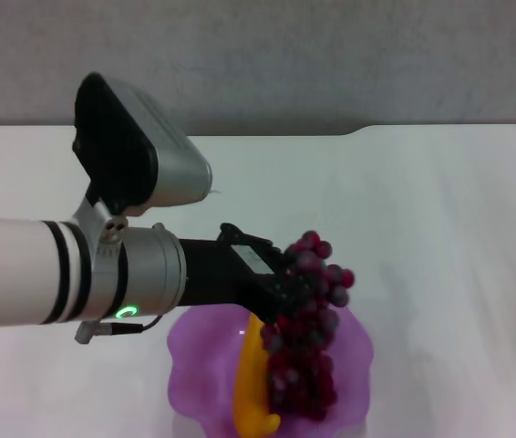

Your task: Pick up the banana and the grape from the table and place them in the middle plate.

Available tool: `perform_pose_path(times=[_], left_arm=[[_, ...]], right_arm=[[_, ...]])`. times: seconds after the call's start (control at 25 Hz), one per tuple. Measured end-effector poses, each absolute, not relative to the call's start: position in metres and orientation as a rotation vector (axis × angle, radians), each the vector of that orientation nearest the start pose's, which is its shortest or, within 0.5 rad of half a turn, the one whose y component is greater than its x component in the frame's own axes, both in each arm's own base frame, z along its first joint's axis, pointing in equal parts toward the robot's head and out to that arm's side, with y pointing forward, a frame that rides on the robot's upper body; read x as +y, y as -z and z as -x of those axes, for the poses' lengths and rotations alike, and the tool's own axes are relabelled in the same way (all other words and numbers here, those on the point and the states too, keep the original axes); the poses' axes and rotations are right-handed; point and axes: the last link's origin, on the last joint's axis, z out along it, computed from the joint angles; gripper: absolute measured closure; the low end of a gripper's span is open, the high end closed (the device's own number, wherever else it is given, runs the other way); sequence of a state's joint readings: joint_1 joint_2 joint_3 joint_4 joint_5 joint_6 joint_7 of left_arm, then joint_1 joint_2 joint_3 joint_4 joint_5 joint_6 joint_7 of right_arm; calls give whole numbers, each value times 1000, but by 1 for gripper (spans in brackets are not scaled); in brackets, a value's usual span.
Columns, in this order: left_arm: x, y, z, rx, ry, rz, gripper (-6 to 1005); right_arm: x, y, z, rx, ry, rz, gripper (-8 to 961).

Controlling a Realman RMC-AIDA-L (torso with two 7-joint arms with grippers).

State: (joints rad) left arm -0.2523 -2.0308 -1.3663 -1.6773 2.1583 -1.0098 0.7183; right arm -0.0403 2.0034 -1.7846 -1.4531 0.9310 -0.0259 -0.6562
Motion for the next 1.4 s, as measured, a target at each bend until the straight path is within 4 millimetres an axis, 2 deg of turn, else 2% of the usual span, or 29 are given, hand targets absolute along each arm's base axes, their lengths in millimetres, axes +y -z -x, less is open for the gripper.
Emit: perform_pose_path(times=[0.2, 0.4, 0.56, 0.68, 0.8, 1.24, 1.4], left_arm=[[328, 50, 148, -551, 200, 2614, 745], [343, 59, 175, -592, 150, 2544, 746], [346, 60, 201, -588, 111, 2485, 747], [341, 61, 216, -609, 92, 2458, 747], [333, 62, 221, -588, 89, 2454, 748], [316, 60, 207, -419, 117, 2477, 741], [315, 60, 205, -419, 132, 2481, 629]], right_arm=[[335, -51, -251, 662, -461, 1688, 377], [335, -51, -251, 662, -461, 1689, 377], [335, -51, -251, 663, -460, 1689, 377], [335, -51, -252, 663, -459, 1687, 377], [334, -52, -253, 664, -455, 1683, 377], [335, -51, -253, 664, -446, 1697, 377], [335, -51, -253, 661, -446, 1697, 377]])
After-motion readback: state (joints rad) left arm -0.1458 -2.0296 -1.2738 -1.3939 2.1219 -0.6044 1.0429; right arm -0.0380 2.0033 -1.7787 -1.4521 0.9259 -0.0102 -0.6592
